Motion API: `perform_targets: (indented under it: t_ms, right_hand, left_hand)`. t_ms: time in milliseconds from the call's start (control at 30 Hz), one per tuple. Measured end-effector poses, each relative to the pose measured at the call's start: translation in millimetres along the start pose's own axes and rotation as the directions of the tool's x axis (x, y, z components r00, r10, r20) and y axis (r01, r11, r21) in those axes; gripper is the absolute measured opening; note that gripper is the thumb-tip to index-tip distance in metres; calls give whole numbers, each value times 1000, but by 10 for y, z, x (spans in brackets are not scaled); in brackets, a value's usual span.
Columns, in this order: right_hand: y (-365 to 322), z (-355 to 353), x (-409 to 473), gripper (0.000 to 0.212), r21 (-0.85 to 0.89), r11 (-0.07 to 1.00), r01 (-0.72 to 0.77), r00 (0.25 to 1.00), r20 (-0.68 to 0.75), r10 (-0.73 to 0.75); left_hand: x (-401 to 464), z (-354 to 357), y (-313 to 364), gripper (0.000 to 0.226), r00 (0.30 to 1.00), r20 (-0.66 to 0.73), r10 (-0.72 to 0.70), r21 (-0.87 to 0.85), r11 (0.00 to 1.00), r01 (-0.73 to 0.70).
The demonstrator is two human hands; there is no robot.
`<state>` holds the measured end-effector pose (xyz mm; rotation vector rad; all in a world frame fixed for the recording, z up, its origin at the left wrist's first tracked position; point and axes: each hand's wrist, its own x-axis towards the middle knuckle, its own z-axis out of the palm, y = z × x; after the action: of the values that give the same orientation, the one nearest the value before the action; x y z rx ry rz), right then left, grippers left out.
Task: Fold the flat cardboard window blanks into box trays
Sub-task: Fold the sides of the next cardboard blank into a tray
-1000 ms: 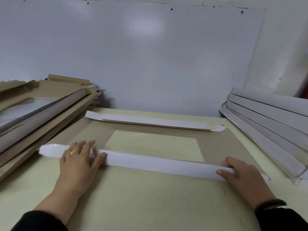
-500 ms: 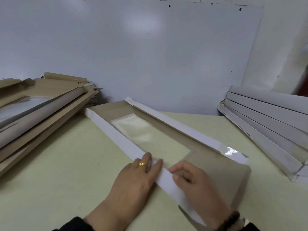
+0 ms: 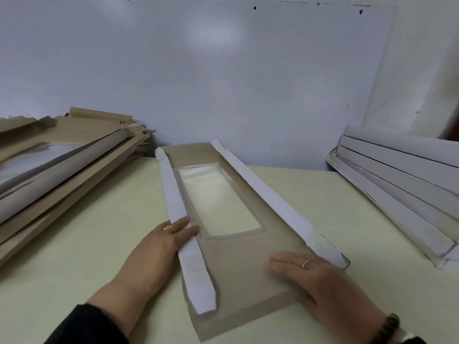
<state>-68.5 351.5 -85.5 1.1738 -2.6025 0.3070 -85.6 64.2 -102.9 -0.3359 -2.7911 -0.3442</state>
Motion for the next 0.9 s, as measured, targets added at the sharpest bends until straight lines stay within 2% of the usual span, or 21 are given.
perform_targets:
  t_ms: [67,167,200,267,367,433,500,533,600,633,667,733,800,833,900]
  right_hand:
    - [-5,-2,2,62,-23,999,-37,999,4,37]
    - [-216,118,53,31,-45,999,23,999,-22,-24]
    - [-258,185,72,38,-85,995,55,998,-16,-56]
    - [-320,285,102,71,-226,972,63,998,-3,-65]
    - [-349,300,126,82,-330,943,51,998,58,-33]
    - [-342,293,119,70,-293,956,28,993,119,7]
    - [-347,244,156,35,-213,976,46,980,199,-2]
    - [-341,215,182,23,-237,970,56,983,184,-12]
    - [-326,239,219,41,-229,972,51,983,185,-8]
    - [-325,232,238,45,-232,972,41,983,182,2]
    - [-319,243,248,46,-248,967,52,987,163,-11]
    - [-318,273,245,48,-223,974,49,988,153,-15]
    - [-331,285,238,47,-181,983,-13,988,152,41]
    - [-334,266,235,48,-174,984,-48,984,159,76]
    - [-298,255,235,51,-29,996,-79,976,201,83]
  left_hand:
    - [33,10,-58,52,999,45,16,-3,1000,-16]
    - [90,0,-167,54,994,94,63,12,998,-64]
    - [97,-3,-198,58,992,111,58,15,998,-60]
    - [102,10,-253,65,995,102,20,40,999,-24]
    - [125,26,-285,67,999,14,-48,84,995,47]
    - [116,-5,-275,77,995,-25,-92,89,992,94]
    - [88,-111,-251,86,983,-98,-155,40,986,160]
    - [74,-188,-204,81,973,-161,-165,5,986,168]
    - [6,-310,-36,51,941,-336,-45,-78,997,20]
    - [-36,-349,100,38,929,-368,50,-95,991,-91]
    - [-97,-362,254,39,945,-298,135,-107,979,-174]
    - [-238,-266,517,53,957,-49,285,-72,955,-288]
    - [-318,-92,621,59,920,138,366,-9,930,-368]
    - [-331,-35,629,60,903,225,365,-31,929,-368]
    - [-308,50,535,59,905,209,370,-154,927,-343]
